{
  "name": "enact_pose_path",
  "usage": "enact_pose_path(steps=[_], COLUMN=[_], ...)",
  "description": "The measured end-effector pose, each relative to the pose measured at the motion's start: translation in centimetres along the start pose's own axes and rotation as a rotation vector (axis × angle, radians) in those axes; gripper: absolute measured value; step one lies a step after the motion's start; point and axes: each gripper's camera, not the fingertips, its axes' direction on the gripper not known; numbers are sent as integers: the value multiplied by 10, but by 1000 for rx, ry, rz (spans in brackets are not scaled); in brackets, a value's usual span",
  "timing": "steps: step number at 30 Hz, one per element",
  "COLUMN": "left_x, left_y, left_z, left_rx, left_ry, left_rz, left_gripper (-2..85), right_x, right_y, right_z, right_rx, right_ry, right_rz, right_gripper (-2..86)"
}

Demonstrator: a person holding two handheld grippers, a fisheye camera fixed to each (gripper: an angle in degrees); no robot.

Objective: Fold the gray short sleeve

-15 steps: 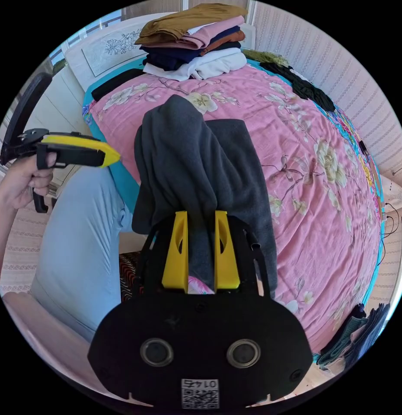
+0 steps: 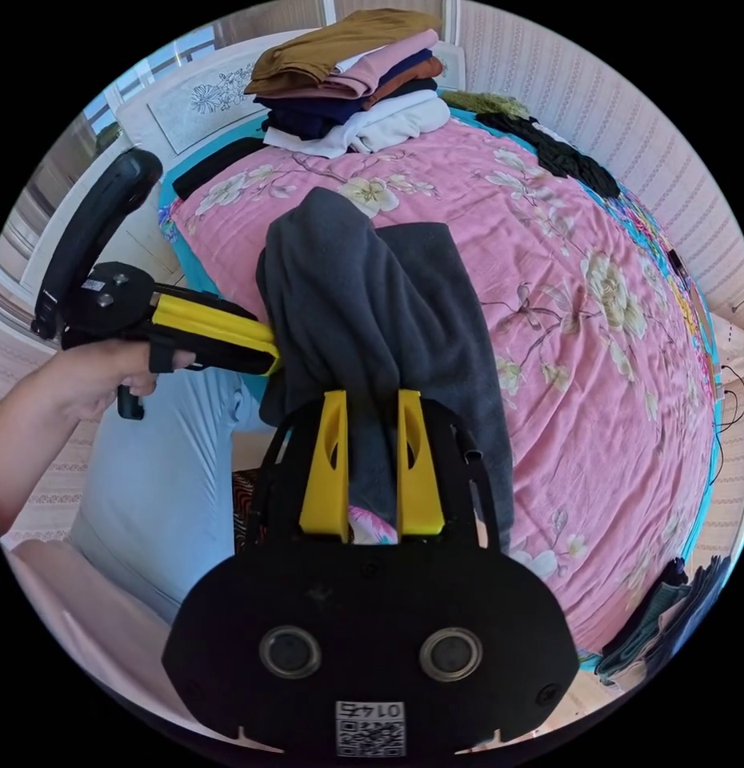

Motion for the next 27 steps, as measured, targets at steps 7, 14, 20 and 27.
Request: enact_pose_path(steps=[7,14,20,27], left_x=[1,-17,-8,0], left_y=[23,40,43,44], left_z=[-49,-58,-60,-76], left_rx=[101,111,130,154], left_ry=[77,136,123,120], left_rz=[25,-14,-24,6], left_gripper=[10,-5,-7,-8], right_x=[33,115,44,-13], right_y=[21,69,51,29], right_z=[-50,-116,-108,-102], right_rx=[117,240,107,-11], right_ry=[-125,-153,-138,-138], right_rz=[112,333,36,-163], right_gripper=[4,4,62,35])
